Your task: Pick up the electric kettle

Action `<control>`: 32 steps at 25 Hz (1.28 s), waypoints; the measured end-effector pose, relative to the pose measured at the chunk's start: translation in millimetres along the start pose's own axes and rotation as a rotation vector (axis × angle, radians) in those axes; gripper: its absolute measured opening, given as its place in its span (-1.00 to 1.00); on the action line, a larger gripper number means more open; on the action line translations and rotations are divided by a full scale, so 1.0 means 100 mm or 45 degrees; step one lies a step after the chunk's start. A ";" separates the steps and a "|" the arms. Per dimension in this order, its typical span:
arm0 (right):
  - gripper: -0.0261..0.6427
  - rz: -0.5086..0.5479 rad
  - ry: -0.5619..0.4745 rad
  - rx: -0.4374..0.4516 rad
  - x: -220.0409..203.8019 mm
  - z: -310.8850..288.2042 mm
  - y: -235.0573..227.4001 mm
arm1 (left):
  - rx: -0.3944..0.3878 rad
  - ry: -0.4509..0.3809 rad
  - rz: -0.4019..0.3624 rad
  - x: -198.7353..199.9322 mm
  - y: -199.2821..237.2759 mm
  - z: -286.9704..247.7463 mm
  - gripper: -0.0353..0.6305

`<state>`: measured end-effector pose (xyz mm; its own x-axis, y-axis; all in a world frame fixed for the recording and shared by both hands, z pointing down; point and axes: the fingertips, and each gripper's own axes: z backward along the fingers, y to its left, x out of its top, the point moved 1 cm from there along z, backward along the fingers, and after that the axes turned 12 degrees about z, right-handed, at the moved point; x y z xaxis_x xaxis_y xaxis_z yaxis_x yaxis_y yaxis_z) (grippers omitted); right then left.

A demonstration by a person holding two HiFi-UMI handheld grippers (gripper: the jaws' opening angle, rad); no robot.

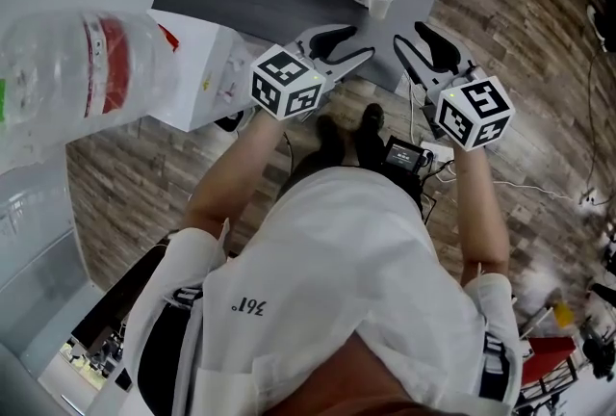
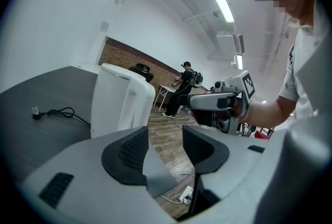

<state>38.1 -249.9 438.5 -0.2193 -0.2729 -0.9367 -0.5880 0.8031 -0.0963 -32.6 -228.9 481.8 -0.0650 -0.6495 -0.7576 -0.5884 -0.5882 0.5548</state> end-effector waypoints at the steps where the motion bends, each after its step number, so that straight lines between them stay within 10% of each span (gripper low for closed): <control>1: -0.43 0.007 0.005 0.006 0.00 -0.04 -0.01 | 0.004 0.009 0.000 0.00 0.03 -0.03 -0.33; 32: -0.39 0.275 0.197 0.269 -0.17 -0.96 -0.13 | 0.038 0.189 -0.133 -0.07 0.56 -0.86 -0.29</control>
<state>-25.5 -306.4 488.2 -0.4463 -0.1484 -0.8825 -0.3439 0.9389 0.0161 4.3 -299.1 547.5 0.1162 -0.6511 -0.7500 -0.6093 -0.6431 0.4639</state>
